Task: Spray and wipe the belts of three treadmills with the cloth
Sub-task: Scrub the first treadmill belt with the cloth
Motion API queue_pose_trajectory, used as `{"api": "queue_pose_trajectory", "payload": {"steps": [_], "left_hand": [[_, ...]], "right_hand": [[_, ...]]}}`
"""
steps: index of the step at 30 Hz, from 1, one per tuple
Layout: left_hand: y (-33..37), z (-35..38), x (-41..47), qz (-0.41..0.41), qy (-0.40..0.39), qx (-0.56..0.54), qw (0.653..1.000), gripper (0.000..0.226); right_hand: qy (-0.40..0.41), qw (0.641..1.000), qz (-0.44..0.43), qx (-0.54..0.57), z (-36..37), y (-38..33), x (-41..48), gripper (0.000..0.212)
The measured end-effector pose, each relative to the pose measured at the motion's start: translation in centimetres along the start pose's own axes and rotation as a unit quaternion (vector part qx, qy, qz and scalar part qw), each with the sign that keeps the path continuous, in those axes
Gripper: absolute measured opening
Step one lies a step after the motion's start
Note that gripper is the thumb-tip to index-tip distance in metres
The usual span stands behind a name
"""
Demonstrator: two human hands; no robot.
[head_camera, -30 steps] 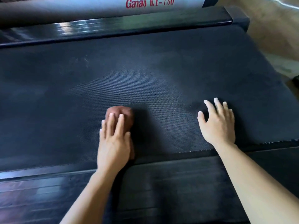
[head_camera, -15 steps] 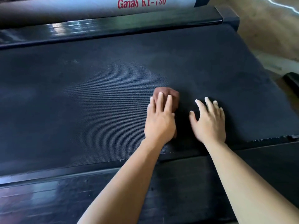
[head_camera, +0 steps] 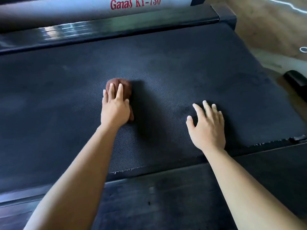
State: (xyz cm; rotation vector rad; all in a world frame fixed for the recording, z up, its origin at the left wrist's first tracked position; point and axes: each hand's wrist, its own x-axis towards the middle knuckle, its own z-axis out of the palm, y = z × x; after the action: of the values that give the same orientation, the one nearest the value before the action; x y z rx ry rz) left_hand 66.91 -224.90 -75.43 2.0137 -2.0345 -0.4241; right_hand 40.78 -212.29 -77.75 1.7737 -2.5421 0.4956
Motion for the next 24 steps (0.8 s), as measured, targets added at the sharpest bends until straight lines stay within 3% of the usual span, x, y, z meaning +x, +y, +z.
{"api": "queue_pose_trajectory", "payload": {"steps": [3, 7, 11, 15, 19, 24], "left_hand": [[3.2, 0.6, 4.0, 0.01, -0.02, 0.009, 1.0, 0.061], [8.9, 2.6, 5.1, 0.092, -0.053, 0.025, 0.994, 0.062], [12.4, 4.8, 0.6, 0.223, -0.078, 0.036, 0.971, 0.063], [9.9, 5.0, -5.8, 0.29, -0.101, 0.01, 0.952, 0.063], [4.1, 2.9, -9.3, 0.255, -0.084, 0.012, 0.963, 0.062], [0.3, 0.5, -5.1, 0.1, -0.032, -0.004, 0.994, 0.061]], "right_hand": [[0.017, 1.0, -0.001, -0.002, 0.2, -0.1, -0.1, 0.05], [0.019, 1.0, -0.003, -0.004, 0.1, 0.0, 0.0, 0.048], [0.028, 1.0, -0.003, -0.006, 0.1, 0.0, 0.1, 0.046], [0.037, 0.999, 0.001, -0.007, 0.2, 0.1, 0.2, 0.044], [0.037, 0.999, 0.009, 0.001, 0.4, 0.1, 0.0, 0.044], [0.033, 0.999, 0.011, 0.004, 0.4, 0.0, 0.0, 0.046]]}}
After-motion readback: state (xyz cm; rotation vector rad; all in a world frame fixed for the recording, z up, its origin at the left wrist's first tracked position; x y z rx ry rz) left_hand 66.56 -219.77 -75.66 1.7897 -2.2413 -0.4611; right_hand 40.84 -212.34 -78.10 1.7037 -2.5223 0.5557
